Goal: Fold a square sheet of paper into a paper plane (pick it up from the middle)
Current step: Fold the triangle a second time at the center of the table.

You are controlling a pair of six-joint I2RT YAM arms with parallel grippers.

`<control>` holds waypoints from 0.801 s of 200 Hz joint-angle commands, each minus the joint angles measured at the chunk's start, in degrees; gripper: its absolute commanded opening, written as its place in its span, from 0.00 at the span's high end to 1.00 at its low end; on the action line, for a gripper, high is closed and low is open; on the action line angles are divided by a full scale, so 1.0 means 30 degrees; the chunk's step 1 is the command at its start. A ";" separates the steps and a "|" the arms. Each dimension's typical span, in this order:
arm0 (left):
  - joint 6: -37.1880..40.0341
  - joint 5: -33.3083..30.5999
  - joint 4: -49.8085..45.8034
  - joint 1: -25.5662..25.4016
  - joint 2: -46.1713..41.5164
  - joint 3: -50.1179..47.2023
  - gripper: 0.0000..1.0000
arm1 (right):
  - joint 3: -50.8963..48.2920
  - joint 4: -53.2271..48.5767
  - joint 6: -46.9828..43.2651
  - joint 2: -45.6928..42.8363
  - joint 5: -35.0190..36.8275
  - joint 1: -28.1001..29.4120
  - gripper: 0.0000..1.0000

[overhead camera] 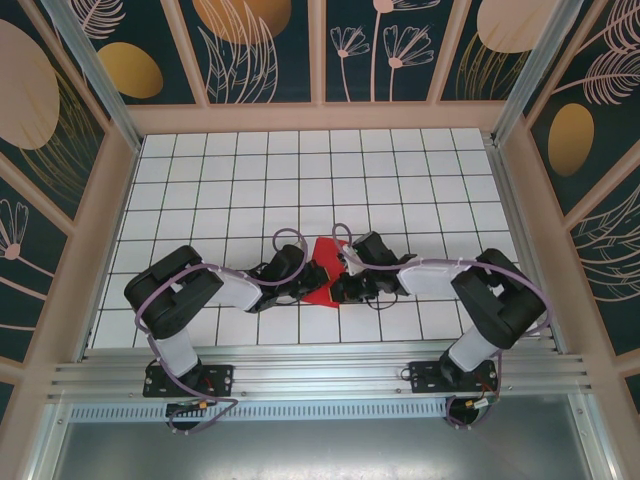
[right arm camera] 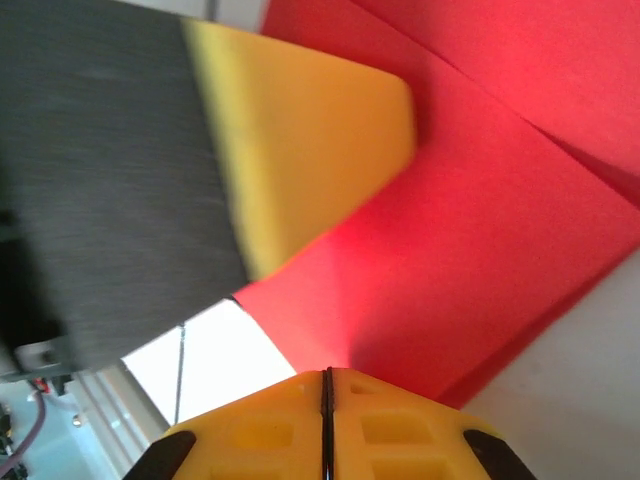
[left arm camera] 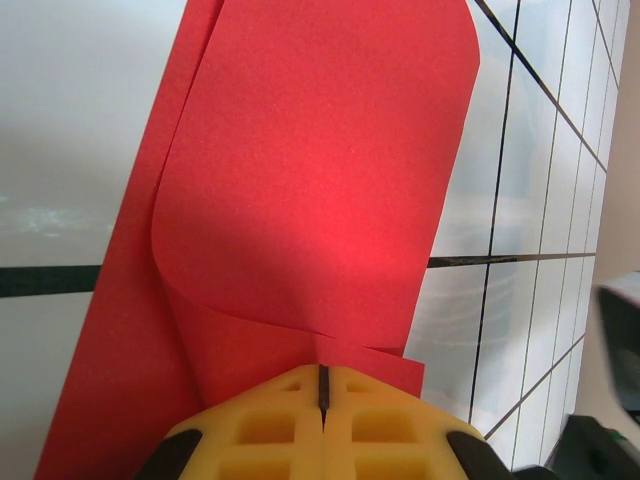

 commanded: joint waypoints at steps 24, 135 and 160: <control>0.0993 -0.0995 -0.1115 0.0089 -0.0394 -0.0113 0.98 | -0.0291 -0.1526 -0.0452 0.0962 0.1618 -0.0063 0.94; 0.1328 -0.2181 -0.0720 0.1880 -0.0262 -0.0321 0.92 | -0.1236 -0.1511 -0.0430 0.0675 0.1493 -0.0101 0.97; 0.1713 -0.2591 -0.2302 0.2136 -0.0206 0.0317 0.92 | -0.1280 -0.1449 -0.0350 0.0527 0.1406 -0.0100 0.97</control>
